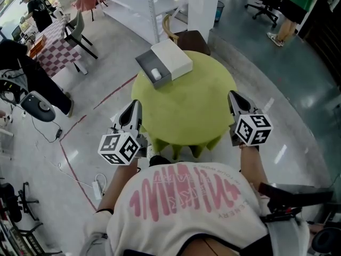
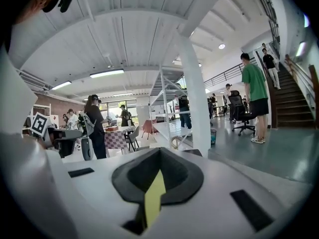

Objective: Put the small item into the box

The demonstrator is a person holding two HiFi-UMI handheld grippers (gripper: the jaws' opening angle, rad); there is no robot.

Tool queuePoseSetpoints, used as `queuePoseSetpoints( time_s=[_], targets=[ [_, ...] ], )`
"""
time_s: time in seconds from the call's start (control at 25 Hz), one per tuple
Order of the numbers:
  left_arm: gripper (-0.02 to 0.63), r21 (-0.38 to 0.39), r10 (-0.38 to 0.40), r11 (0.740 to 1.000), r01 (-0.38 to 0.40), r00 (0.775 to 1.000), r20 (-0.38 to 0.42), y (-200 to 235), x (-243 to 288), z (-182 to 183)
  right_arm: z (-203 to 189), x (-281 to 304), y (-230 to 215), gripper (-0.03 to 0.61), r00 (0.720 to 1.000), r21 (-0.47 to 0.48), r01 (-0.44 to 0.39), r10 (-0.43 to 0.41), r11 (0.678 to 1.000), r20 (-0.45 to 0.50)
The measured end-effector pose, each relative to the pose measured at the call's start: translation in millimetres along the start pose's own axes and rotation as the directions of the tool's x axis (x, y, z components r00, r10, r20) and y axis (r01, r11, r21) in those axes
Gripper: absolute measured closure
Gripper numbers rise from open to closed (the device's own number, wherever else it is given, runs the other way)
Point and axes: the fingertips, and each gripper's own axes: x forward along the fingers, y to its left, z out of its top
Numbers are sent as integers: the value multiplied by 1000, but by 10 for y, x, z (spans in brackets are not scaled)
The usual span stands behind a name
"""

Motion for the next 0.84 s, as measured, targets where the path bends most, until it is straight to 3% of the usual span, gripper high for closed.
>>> queuePoseSetpoints(
  time_s=[0.44,0.84],
  targets=[
    [607,-8,44,999,-44,999,5,1,-58,-33,-9,-86,-274,572,999,-9,39,-40,999,-8],
    [607,-17,61,998,-61,998,10,32,-115,-71,-112,-71,-229,572,999,-10,25,-25,1000,-29]
  ],
)
